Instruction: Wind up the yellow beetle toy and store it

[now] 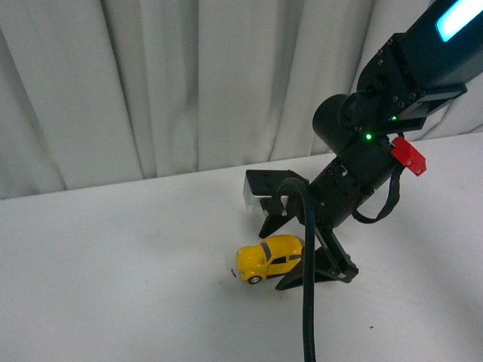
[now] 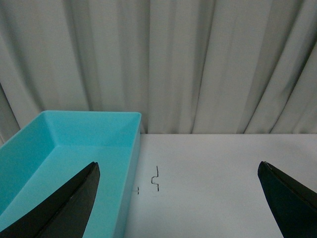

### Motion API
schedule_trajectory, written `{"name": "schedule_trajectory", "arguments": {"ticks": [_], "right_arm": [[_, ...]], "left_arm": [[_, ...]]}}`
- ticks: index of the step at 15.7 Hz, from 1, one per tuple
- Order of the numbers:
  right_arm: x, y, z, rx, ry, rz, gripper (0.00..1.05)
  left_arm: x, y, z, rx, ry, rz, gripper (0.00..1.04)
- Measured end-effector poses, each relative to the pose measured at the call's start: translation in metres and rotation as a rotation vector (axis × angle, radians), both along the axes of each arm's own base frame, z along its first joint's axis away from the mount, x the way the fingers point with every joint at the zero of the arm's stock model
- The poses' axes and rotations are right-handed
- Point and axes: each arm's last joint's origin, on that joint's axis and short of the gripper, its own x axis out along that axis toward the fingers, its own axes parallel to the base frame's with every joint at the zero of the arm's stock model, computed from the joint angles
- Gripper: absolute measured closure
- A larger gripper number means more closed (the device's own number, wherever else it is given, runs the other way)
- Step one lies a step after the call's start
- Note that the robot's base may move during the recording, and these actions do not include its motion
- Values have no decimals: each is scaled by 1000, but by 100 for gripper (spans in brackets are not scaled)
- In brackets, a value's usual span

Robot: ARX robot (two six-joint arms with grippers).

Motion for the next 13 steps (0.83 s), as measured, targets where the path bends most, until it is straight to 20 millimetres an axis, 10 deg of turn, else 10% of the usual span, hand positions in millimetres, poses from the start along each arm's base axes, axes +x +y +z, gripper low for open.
{"name": "schedule_trajectory", "arguments": {"ticks": [4,9,13], "right_arm": [[-2,-1,-2,-16,1,-2,8],[-2,-4,-3,-23,-16,13,59],[-2,-3,-3,-15,-21,15,62]], "left_arm": [[0,0,0,0,0,0,7],[0,0,0,0,0,0,7],[0,0,0,0,0,0,7]]}}
